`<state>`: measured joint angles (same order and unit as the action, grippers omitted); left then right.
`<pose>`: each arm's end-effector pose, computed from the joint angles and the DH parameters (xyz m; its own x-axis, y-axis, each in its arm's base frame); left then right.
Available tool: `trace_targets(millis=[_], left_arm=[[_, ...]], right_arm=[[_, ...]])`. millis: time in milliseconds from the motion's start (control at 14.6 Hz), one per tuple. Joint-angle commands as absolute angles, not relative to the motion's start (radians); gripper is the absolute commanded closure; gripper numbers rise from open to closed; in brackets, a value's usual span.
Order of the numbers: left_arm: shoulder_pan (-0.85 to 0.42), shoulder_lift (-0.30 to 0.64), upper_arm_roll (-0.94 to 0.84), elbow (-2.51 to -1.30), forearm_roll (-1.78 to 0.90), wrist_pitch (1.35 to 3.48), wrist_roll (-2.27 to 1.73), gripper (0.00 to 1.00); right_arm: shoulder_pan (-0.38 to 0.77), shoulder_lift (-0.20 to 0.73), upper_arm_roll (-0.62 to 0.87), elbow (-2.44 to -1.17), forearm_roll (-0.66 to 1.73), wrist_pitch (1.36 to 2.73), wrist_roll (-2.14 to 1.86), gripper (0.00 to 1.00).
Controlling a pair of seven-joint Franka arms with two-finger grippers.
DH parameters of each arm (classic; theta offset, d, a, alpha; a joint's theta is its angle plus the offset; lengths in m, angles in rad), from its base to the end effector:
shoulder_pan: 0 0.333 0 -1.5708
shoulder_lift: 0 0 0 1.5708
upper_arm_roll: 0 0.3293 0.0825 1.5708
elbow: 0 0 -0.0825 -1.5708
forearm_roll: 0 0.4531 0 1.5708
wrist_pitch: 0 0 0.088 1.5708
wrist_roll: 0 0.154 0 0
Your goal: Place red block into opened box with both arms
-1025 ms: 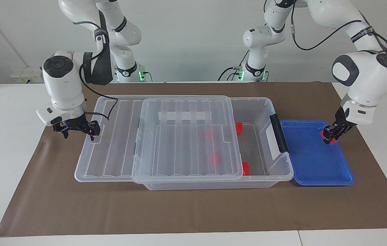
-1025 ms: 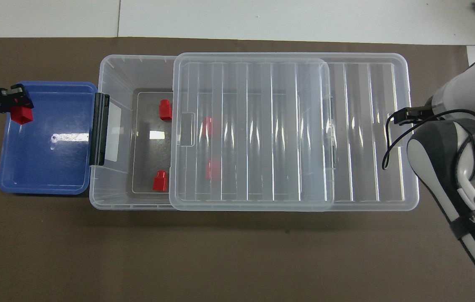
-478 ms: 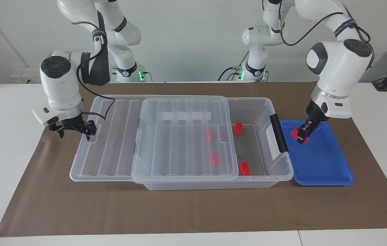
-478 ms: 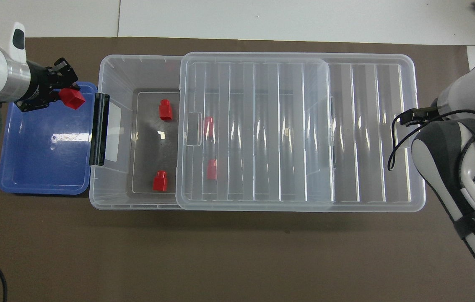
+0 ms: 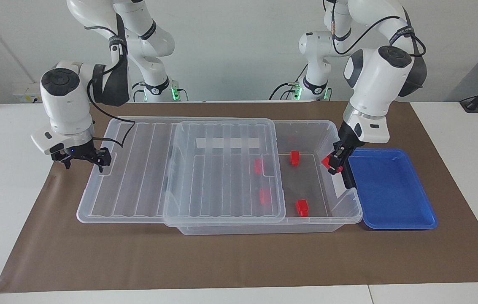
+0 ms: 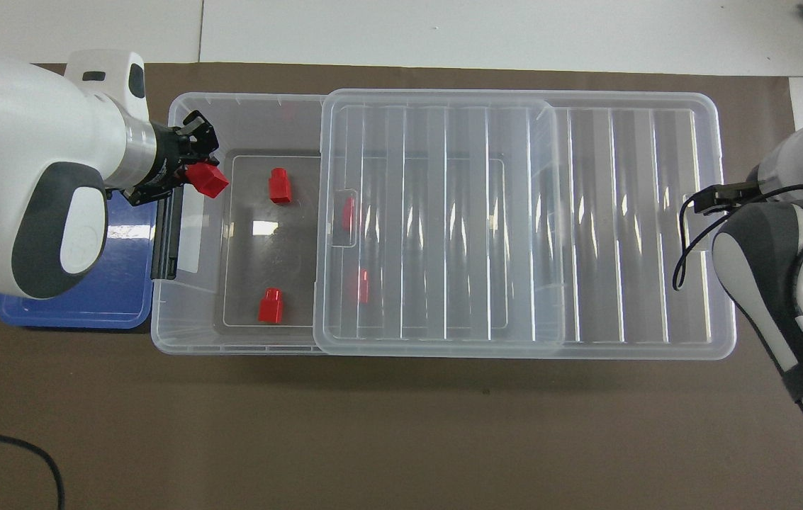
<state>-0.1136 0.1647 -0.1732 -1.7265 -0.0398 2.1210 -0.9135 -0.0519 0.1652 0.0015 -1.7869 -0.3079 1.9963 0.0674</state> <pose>0.6833 -0.1998 0.4518 0.7875 0.6100 0.0877 0.5816 -0.7827 0.2217 0.6809 -0.0659 0.4068 0.9989 0.0103 0.0451 -0.0027 -0.9604 0.2786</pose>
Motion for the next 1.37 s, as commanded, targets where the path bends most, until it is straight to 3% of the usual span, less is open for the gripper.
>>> trace_targets(millis=[0, 547, 1094, 1299], left_arm=[[-0.153, 0.094, -0.158, -1.911, -0.043, 2.242, -0.855, 0.99], [-0.166, 0.136, -0.158, -2.083, 0.009, 2.443, -0.707, 1.0], [-0.198, 0.287, -0.156, -2.092, 0.067, 2.569, -0.712, 0.99], [-0.198, 0.287, -0.156, -2.1, 0.071, 2.576, -0.71, 0.92]], right_arm=[[-0.061, 0.153, 0.008, -1.779, -0.339, 1.97, 0.046, 0.0], [-0.06, 0.101, 0.012, -1.741, -0.278, 1.904, 0.046, 0.0], [-0.074, 0.034, 0.006, -1.631, -0.108, 1.728, 0.051, 0.0], [-0.083, 0.032, 0.002, -1.583, -0.051, 1.631, 0.057, 0.0]])
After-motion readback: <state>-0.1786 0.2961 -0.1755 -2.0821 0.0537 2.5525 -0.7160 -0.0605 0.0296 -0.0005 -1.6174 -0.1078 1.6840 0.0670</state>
